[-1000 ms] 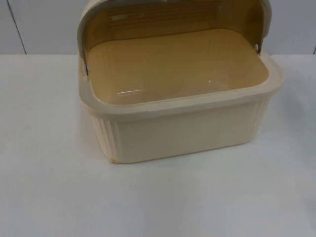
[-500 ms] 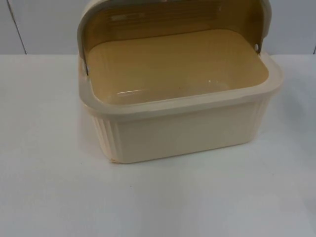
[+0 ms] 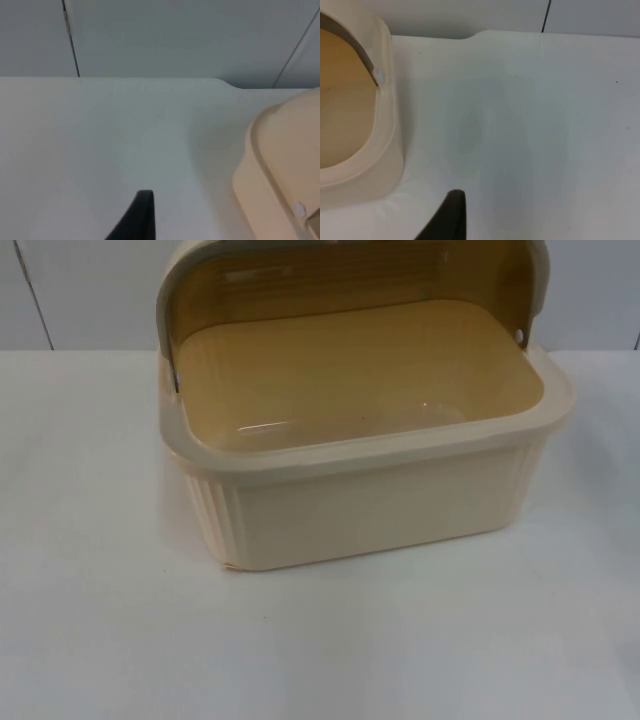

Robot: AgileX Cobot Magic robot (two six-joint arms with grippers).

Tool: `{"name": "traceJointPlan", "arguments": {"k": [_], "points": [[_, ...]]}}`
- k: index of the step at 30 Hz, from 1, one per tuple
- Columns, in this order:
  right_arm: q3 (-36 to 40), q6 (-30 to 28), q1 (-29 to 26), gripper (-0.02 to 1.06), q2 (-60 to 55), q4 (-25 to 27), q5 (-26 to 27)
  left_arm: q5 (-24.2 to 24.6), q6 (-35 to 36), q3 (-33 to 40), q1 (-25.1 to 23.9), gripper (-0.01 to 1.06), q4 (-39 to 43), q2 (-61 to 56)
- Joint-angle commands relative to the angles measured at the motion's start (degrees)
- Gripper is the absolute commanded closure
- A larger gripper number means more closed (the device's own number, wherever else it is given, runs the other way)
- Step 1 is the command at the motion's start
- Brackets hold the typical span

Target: Open the box lid with the left hand, place the block into the box with the right hand, then close the box lid with the left hand.

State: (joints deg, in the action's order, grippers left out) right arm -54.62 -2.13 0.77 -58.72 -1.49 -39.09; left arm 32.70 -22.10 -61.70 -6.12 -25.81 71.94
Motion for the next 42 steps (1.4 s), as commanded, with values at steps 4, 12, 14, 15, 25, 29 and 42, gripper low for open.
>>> {"name": "traceJointPlan", "arguments": {"k": [4,12,14,15,25,29,42], "points": [[-0.3,-0.1,-0.2,0.00,0.3,0.4,0.7,1.3,0.0,0.3,-0.2,0.00,-0.7,0.0],[1.9,4.1,0.0,0.00,0.3,2.0,-4.5,1.4,0.0,0.3,-0.2,0.00,-0.7,0.0],[5.0,5.8,0.0,0.00,0.3,1.9,-4.6,1.4,0.0,0.3,-0.2,0.00,-0.6,0.0],[6.4,6.1,0.0,0.00,0.3,1.9,-4.3,1.3,0.0,0.3,-0.2,0.00,-0.6,0.0],[8.8,6.0,0.0,0.00,-9.1,2.1,-3.9,0.9,0.0,0.3,-0.2,0.00,-0.8,0.0],[8.8,6.6,1.8,0.00,-12.8,2.1,-1.7,1.0,0.0,0.3,-0.2,0.00,-0.8,0.0],[12.7,16.5,10.0,0.00,-27.3,1.1,13.6,1.4,0.0,0.3,-0.2,0.00,-0.8,0.0]]}}
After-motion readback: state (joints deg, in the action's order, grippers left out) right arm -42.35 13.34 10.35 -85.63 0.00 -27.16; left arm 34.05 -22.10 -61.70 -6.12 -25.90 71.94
